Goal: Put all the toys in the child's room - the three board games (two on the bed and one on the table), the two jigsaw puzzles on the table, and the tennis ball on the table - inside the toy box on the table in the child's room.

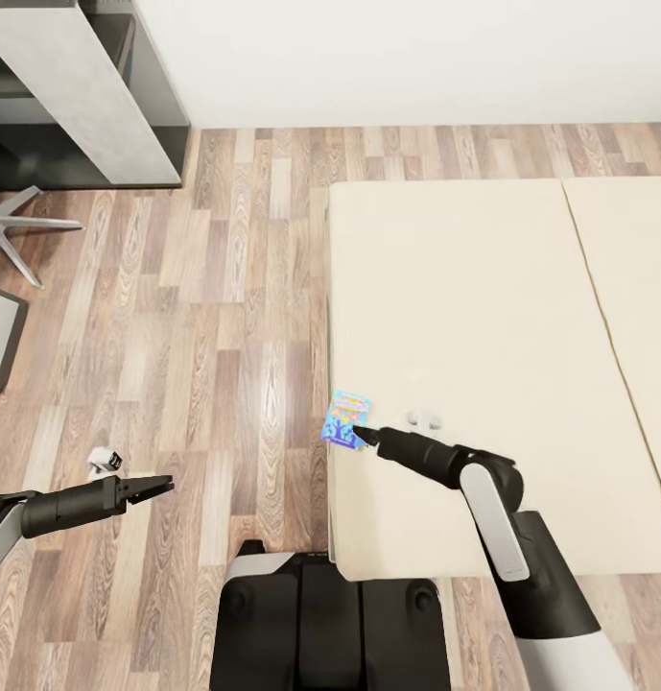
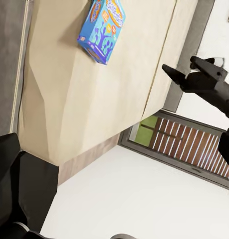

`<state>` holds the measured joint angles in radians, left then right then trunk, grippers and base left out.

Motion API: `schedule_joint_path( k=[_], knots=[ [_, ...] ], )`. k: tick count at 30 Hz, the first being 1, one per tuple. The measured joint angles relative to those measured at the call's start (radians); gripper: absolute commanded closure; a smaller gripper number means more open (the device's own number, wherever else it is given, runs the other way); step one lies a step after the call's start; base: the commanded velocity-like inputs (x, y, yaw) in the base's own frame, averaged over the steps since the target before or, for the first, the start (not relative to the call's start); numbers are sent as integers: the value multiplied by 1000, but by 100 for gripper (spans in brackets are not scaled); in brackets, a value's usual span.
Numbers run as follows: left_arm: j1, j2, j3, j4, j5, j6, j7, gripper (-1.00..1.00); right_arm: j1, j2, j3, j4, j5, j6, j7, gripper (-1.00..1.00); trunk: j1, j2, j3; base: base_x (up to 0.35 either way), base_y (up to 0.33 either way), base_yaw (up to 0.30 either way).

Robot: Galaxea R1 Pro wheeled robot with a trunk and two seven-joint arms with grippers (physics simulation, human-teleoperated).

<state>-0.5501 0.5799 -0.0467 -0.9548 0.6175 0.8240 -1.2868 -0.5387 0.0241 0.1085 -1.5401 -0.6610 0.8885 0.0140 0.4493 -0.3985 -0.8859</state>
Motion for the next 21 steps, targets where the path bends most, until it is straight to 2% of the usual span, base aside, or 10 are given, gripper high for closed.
schedule_joint_path(
  k=[2,6,8,10,15,21],
  knots=[
    [0,1,0,0,0,0,1,-100,54,0,-28,-12,-2,-4,6,-100,0,0,3,0,0,2],
    [0,9,0,0,0,-7,1,-100,113,0,-54,-23,-7,-45,42,-100,0,0,10,0,0,1],
    [0,12,0,0,0,-13,1,-100,147,-1,-63,-26,-7,-91,89,-100,0,0,13,0,0,0],
    [0,13,0,0,0,-16,1,-100,176,-1,-69,-27,2,-151,167,-100,0,0,16,0,0,0],
    [0,14,0,0,0,-18,1,-100,193,-2,-72,-31,13,-203,247,-100,0,0,24,0,0,0],
    [0,13,-2,0,0,-19,1,-100,197,-3,-73,-31,16,-216,268,-100,0,0,34,0,0,0]
  ],
)
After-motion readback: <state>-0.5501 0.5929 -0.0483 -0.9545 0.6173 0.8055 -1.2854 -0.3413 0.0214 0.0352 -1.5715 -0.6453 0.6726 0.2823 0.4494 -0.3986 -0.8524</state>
